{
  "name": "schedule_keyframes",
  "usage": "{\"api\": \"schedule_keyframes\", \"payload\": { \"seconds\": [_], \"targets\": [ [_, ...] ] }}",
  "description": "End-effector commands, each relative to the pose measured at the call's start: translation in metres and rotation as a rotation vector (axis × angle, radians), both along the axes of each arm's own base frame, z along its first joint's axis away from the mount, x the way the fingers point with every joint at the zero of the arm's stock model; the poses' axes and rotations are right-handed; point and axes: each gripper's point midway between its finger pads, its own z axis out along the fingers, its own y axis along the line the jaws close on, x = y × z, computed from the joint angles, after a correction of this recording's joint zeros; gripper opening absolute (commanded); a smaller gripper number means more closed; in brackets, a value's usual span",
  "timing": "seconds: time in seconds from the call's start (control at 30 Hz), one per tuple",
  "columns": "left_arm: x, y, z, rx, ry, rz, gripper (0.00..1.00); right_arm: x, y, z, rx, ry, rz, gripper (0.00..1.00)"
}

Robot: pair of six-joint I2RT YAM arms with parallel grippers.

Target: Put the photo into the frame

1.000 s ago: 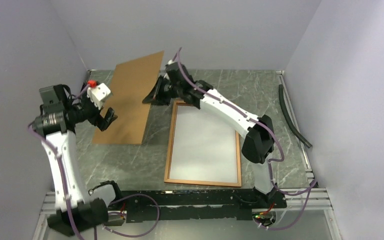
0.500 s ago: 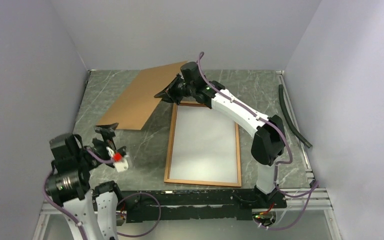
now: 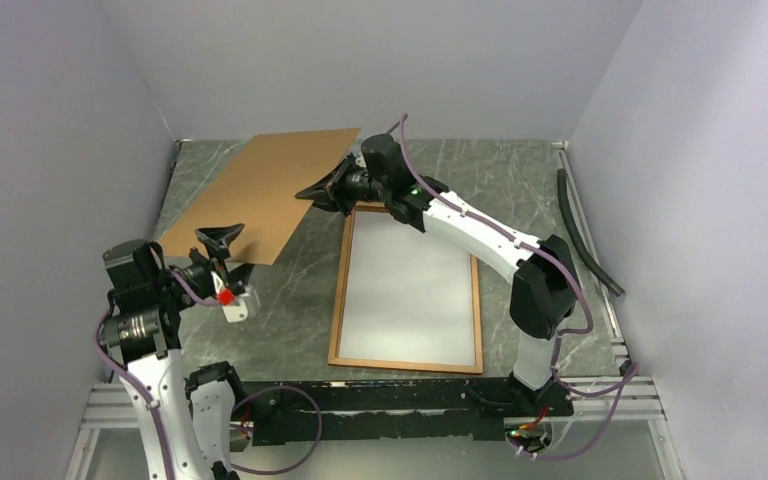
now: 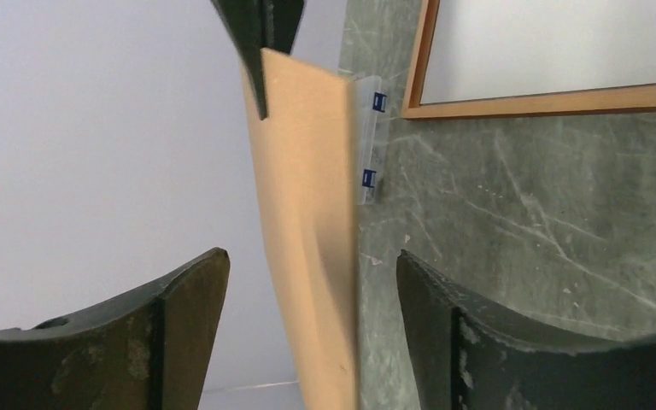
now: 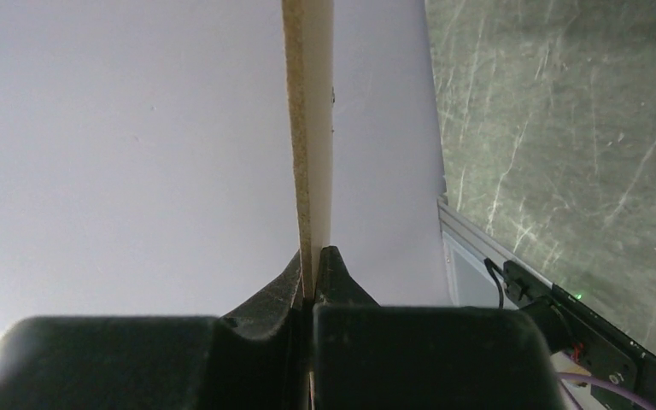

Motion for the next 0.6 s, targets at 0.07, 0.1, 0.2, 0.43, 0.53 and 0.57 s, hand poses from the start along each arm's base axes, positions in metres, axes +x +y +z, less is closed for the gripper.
{"api": "schedule_keyframes", "payload": {
  "seconds": [0.07,0.1,0.2,0.43,0.53,0.57],
  "targets": [
    [0.025,0.002,0.021,-0.051,-0.036,-0.041,0.66,-0.029,0.008,0.07,0.185,-0.126,0.078,0.0],
    [0.026,0.002,0.021,-0.058,-0.028,-0.04,0.62,-0.03,0.009,0.069,0.184,-0.125,0.079,0.0],
    [0.031,0.003,0.018,-0.076,-0.001,-0.034,0.43,-0.03,0.013,0.067,0.181,-0.129,0.092,0.0],
    [0.05,0.015,0.022,-0.088,0.005,0.033,0.03,-0.034,0.015,0.062,0.083,-0.233,0.191,0.41],
    [0.055,0.021,0.031,-0.111,-0.015,0.077,0.03,-0.03,-0.001,0.055,-0.021,-0.364,0.29,0.63],
    [0.055,0.021,0.032,-0.108,-0.028,0.082,0.03,-0.033,-0.007,0.055,-0.047,-0.404,0.34,0.66]
  ]
}}
